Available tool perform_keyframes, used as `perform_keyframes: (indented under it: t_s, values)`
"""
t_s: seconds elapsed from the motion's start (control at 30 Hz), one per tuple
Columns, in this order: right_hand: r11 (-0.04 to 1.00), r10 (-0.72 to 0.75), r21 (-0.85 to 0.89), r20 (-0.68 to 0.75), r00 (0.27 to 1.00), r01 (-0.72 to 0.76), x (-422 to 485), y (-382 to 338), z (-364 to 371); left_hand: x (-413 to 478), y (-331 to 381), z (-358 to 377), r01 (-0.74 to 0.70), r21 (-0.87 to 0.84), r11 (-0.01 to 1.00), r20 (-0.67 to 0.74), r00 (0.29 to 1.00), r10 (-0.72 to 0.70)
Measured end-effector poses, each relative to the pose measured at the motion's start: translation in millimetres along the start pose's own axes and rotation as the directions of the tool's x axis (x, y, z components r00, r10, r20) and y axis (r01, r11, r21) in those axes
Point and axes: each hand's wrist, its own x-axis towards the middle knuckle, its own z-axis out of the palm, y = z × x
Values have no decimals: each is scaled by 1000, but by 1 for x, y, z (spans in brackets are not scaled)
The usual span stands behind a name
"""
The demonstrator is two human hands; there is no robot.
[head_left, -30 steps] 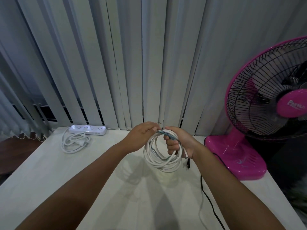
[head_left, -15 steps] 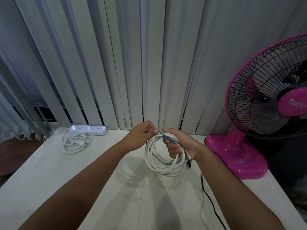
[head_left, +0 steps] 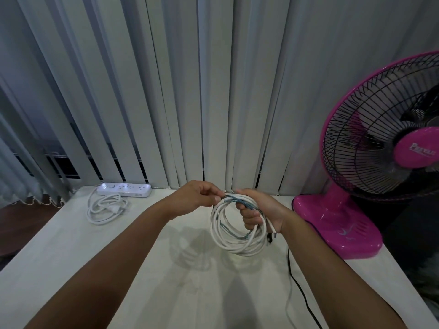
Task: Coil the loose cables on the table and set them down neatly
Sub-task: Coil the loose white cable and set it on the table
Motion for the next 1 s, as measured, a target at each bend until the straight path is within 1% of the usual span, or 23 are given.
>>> perform_keyframes:
  t_s: [0.2, 0.27, 0.3, 0.4, 0.47, 0.53, 0.57, 0.67, 0.8, 0.87, 1.0]
  values:
    - [1000, 4, -17, -6, 1000, -4, 2, 1, 2, 0, 1, -1, 26, 112, 993, 1, 1000, -26]
    - [1000, -1, -5, -10, 1000, 1, 4, 1, 2, 1, 1, 0, 21, 163, 986, -26, 1000, -17]
    - [1000, -4, 4, -8, 1000, 4, 5, 1, 2, 1, 1, 0, 27, 155, 988, -43, 999, -21]
    - [998, -18, 55, 16, 1000, 17, 6, 1, 0, 4, -1, 4, 67, 21, 998, -107, 992, -64]
    - [996, -26, 80, 21, 999, 24, 5, 1, -2, 5, -2, 7, 122, -117, 986, -150, 979, -139]
    - [995, -29, 93, 17, 999, 28, 4, 1, -3, 4, -5, 7, 179, -259, 949, -113, 970, -214]
    - [995, -33, 97, 13, 999, 32, 3, 1, -3, 3, -7, 7, 200, -290, 936, -70, 971, -229]
    - [993, -51, 103, 1, 999, 51, 2, 1, -1, 2, -10, 7, 194, -287, 938, 22, 980, -196]
    - [986, -69, 149, -15, 998, 70, 1, -1, -3, 0, -10, 6, 126, -328, 936, 47, 992, -117]
    - [984, -73, 159, -25, 997, 76, 2, -2, -6, -1, -10, 5, 109, -313, 944, 20, 994, -108]
    - [985, -79, 150, -39, 996, 84, 3, -2, -9, 0, -11, 9, 102, -284, 953, -102, 985, -136]
